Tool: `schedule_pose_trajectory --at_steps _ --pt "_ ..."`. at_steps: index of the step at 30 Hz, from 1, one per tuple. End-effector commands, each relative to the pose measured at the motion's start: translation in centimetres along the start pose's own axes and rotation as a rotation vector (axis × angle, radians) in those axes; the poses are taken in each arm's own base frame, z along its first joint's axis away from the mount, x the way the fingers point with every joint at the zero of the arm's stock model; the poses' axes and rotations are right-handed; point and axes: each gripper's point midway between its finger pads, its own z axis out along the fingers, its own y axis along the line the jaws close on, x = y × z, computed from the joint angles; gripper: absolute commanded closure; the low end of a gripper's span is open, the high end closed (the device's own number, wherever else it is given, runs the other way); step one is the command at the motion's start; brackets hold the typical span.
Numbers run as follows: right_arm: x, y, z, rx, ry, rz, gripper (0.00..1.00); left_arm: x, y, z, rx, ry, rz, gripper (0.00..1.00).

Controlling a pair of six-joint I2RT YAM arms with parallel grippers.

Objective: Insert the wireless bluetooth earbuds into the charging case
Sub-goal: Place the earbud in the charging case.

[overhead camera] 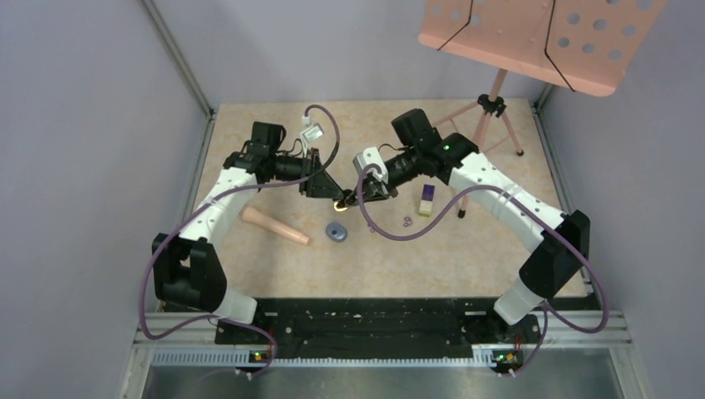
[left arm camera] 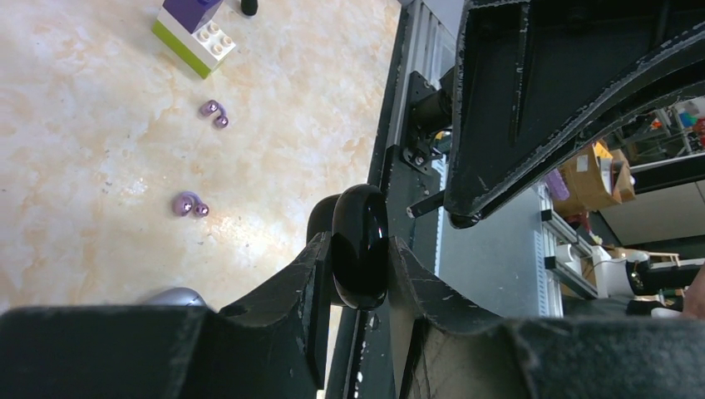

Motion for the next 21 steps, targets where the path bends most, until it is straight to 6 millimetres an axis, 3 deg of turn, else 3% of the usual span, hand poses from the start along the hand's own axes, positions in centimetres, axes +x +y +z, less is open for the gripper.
schedule_pose_trajectory --at_steps 1,21 --pt "-1.1 -0.5 0.1 -0.018 -0.027 0.011 1.00 -0.6 -1.2 -0.4 -0.001 -0.006 0.102 1.00" --pt "1.4 -1.1 0.6 -0.009 0.044 0.058 1.00 -0.6 -2.0 -0.3 0.025 -0.008 0.085 1.00"
